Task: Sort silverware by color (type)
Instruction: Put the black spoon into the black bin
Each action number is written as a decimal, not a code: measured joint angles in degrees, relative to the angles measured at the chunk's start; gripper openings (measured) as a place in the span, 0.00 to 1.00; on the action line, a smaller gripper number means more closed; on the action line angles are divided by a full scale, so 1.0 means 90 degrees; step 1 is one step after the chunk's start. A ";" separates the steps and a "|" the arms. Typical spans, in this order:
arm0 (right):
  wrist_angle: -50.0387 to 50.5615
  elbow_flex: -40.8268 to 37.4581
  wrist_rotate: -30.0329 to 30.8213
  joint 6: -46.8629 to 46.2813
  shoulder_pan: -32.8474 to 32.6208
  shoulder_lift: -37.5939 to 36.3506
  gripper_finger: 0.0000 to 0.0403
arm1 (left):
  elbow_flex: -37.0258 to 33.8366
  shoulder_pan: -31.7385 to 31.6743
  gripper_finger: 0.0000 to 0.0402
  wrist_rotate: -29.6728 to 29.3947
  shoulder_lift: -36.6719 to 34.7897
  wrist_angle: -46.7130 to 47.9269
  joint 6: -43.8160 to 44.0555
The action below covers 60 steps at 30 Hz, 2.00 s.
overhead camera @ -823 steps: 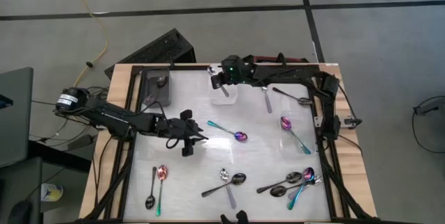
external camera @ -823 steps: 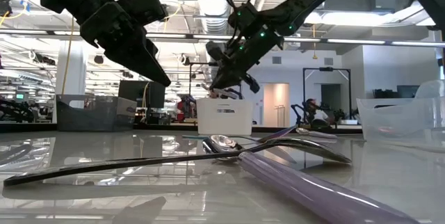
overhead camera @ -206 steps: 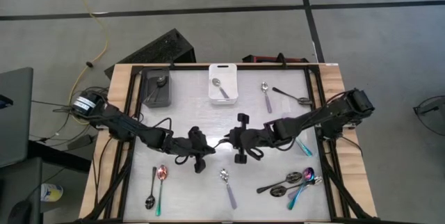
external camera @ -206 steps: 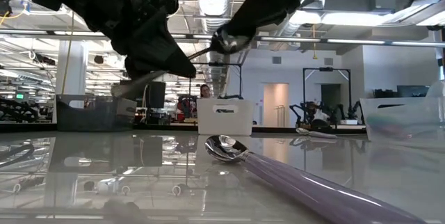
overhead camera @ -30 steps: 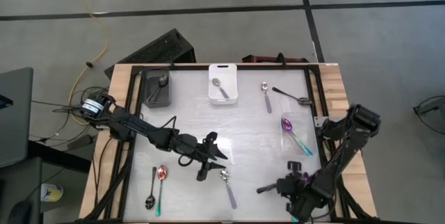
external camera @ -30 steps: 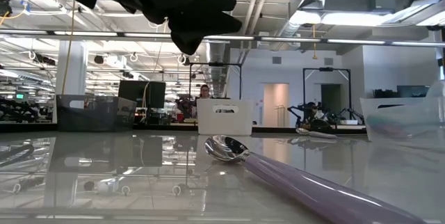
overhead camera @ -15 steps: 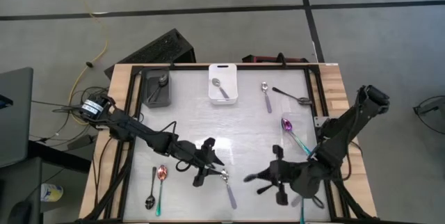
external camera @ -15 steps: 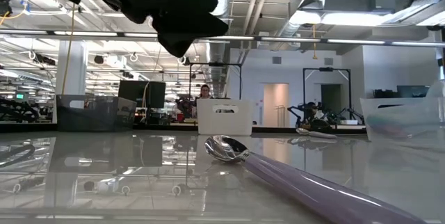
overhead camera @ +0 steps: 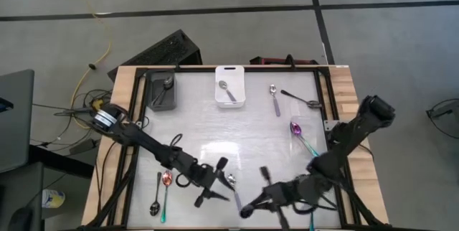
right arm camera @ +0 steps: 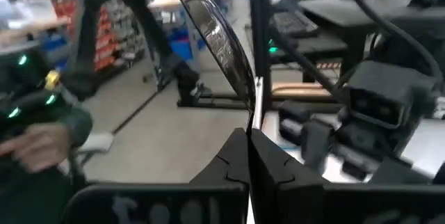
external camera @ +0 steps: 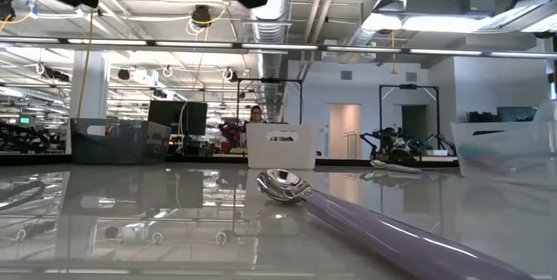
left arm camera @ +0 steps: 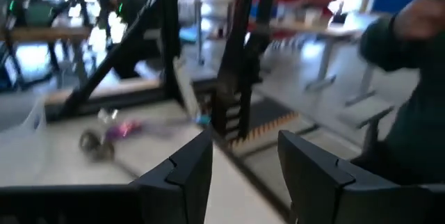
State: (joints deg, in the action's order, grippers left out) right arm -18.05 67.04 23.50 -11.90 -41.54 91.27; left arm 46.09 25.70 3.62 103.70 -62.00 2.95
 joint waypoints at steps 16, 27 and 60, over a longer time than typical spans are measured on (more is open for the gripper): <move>-0.0329 -0.0005 -0.0020 -0.0005 0.1178 0.0194 0.05 | 0.0000 -0.0040 0.38 -0.1798 0.0138 -0.0563 -0.0171; 0.0111 -0.0002 0.0229 0.0236 0.1296 0.0040 0.07 | 0.0002 -0.0040 0.03 -0.2350 0.0138 -0.0554 -0.0444; 0.3652 -0.0227 0.0561 -0.0511 0.1291 -0.0751 0.54 | 0.0005 -0.3743 0.00 -0.1219 -0.4762 1.0919 0.3377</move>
State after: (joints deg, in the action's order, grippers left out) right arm 14.81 65.00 28.56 -16.50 -29.92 84.50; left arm 46.13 -7.98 -7.35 60.84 36.27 33.34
